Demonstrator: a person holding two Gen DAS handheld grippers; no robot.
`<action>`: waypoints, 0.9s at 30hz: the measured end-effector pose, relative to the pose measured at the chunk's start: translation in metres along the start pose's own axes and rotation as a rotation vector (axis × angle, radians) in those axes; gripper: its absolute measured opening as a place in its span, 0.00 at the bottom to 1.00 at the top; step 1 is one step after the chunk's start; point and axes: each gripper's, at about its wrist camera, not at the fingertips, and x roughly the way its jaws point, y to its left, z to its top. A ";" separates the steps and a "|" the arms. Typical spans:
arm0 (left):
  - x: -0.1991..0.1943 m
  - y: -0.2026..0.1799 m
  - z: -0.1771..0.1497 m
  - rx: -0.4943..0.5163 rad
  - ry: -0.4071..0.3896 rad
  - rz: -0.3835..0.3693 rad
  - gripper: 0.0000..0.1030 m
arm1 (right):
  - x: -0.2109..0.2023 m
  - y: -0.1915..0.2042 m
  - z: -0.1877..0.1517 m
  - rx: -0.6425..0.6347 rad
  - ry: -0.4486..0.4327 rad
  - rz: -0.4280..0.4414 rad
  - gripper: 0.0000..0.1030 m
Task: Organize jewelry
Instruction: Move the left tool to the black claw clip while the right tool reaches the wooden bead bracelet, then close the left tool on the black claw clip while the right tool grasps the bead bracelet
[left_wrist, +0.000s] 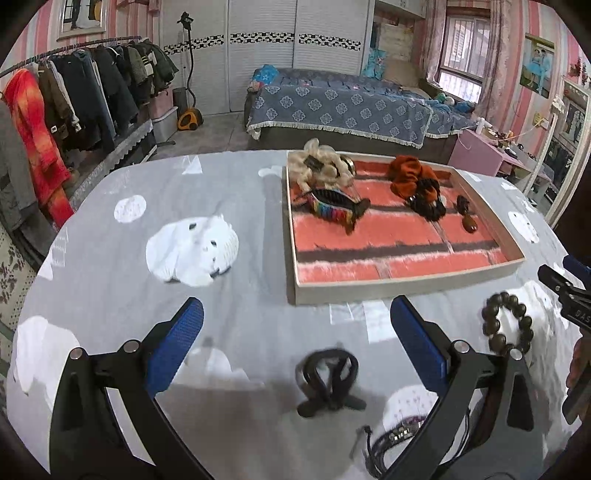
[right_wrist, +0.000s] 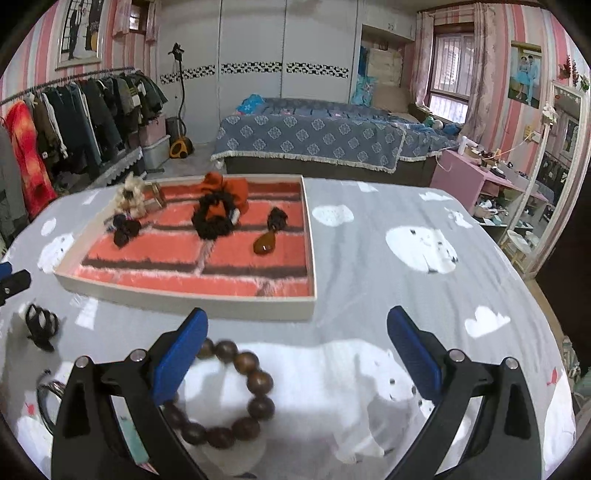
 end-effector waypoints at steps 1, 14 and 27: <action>-0.001 -0.002 -0.003 0.005 -0.002 0.001 0.95 | 0.000 -0.001 -0.003 0.002 0.003 -0.002 0.93; 0.006 -0.024 -0.038 0.046 -0.007 0.006 0.95 | 0.008 0.001 -0.031 -0.012 0.032 -0.072 0.93; 0.019 -0.035 -0.047 0.089 0.016 -0.001 0.94 | 0.016 0.006 -0.036 -0.028 0.081 -0.041 0.82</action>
